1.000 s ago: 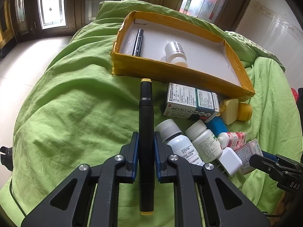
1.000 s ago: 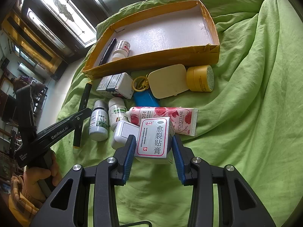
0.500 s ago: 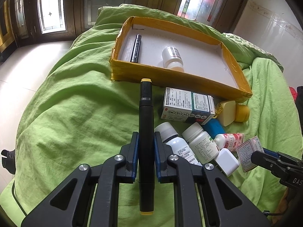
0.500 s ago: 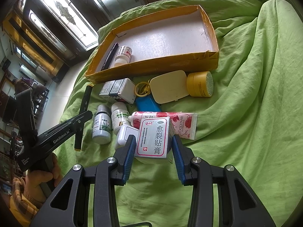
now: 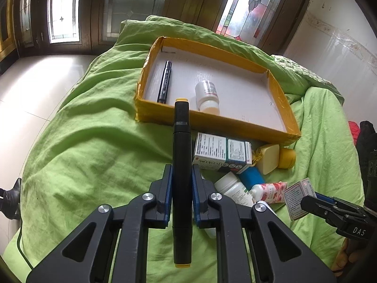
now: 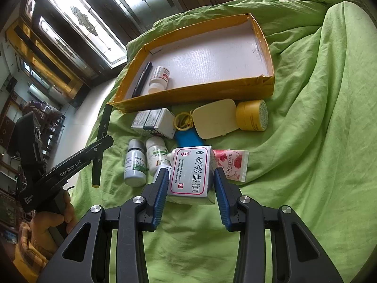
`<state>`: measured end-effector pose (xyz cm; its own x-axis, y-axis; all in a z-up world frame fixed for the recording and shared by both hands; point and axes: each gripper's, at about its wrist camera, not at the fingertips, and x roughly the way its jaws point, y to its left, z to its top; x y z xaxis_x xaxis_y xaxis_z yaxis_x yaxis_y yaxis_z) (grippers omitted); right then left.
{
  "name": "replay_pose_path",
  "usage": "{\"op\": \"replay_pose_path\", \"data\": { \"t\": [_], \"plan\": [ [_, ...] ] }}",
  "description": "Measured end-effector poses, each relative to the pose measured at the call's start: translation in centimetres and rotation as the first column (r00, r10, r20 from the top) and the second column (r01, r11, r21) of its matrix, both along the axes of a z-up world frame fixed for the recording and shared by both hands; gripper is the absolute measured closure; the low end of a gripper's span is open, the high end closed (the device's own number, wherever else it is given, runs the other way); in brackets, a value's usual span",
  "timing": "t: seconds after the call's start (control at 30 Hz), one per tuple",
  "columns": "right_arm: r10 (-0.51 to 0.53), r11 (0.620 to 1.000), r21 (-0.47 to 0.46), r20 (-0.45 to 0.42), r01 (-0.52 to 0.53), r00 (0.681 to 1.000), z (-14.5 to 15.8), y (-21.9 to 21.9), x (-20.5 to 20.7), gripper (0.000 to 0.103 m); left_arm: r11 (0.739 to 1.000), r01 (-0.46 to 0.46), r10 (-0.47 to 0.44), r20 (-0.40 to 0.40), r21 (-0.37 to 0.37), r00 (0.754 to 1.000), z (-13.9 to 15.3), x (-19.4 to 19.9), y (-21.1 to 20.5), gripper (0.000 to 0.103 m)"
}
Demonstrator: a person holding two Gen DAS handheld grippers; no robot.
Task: Organize rigid objects
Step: 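Lift and carry the marker with the left tool while the right tool carries the box into the tray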
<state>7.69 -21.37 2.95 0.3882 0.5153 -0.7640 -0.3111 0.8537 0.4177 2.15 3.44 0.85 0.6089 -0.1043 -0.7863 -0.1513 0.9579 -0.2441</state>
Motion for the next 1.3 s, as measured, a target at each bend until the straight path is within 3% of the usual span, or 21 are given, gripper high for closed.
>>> {"op": "replay_pose_path", "data": {
  "t": [0.7,1.3],
  "plan": [
    [-0.038,0.995,0.091,0.045,0.034,0.998,4.3,1.5,6.4,0.068,0.999,0.018,-0.016,0.033,-0.049,0.999,2.7,7.8,0.9,0.091],
    [-0.065,0.994,0.090,0.034,0.062,0.997,3.5,3.6,12.1,0.068,1.000,0.008,-0.008,0.012,-0.026,1.000,1.4,14.7,2.0,0.091]
  ]
}}
